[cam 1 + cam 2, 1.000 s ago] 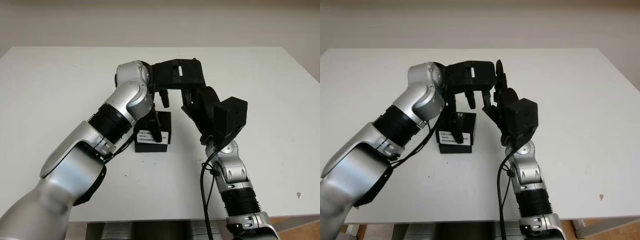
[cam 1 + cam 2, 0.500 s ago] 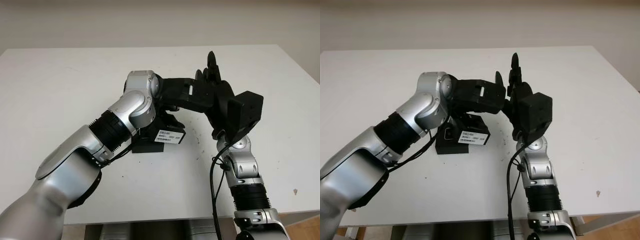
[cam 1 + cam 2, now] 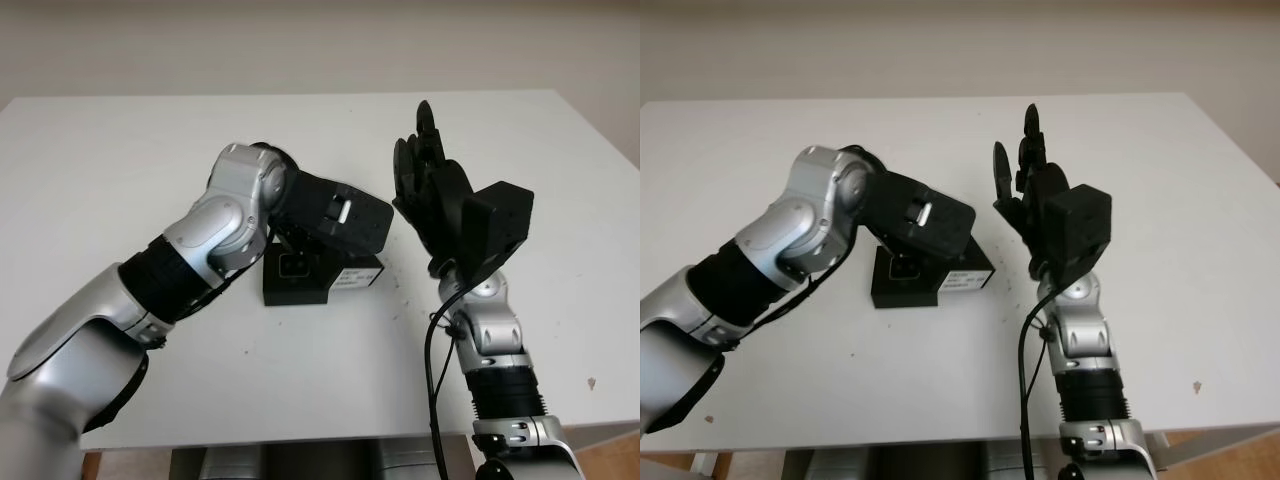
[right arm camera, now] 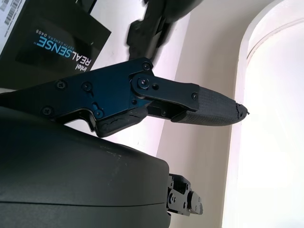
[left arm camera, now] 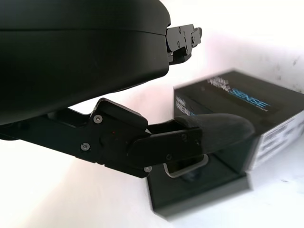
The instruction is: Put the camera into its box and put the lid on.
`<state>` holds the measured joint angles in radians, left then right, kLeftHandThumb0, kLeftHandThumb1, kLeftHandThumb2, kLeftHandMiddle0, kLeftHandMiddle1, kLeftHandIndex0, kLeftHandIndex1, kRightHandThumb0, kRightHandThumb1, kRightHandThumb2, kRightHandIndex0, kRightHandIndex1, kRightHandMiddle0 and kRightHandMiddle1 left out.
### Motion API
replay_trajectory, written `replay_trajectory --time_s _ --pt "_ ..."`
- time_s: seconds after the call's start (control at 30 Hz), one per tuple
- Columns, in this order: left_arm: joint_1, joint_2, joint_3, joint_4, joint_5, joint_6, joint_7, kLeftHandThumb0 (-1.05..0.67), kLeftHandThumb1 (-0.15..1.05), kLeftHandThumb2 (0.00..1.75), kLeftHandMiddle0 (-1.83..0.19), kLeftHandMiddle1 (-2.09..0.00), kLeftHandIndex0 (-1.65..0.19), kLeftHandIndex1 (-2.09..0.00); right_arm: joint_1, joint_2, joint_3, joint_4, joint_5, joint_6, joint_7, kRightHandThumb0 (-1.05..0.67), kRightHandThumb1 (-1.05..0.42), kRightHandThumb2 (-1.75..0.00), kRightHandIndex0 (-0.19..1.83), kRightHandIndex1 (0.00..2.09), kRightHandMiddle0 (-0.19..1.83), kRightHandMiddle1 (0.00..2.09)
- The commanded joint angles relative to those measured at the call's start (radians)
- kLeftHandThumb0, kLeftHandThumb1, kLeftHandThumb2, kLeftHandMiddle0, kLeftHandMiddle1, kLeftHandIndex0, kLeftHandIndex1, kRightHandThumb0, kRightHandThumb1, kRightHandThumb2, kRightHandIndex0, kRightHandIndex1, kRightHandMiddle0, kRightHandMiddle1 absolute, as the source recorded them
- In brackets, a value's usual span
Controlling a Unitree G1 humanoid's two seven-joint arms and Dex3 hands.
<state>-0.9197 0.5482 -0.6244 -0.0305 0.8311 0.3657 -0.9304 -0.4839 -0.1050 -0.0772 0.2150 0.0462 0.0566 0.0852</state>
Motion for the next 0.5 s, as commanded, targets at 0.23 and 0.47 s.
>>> replay_trajectory --time_s 0.23,0.47 --pt "0.209 0.035 0.194 -0.173 -0.029 -0.095 0.196 -1.05 1.05 0.44 0.19 0.00 0.19 0.00 -0.008 -0.051 -0.014 -0.065 0.005 0.034 0.028 -0.74 -1.05 -0.64 -0.19 0.04 -0.19 0.00" --pt "0.281 -0.043 0.219 -0.191 -0.011 -0.031 0.247 -1.05 1.05 0.38 0.19 0.00 0.19 0.00 -0.048 -0.095 -0.035 -0.088 -0.007 0.041 0.015 -0.72 -1.05 -0.63 -0.16 0.04 -0.17 0.02"
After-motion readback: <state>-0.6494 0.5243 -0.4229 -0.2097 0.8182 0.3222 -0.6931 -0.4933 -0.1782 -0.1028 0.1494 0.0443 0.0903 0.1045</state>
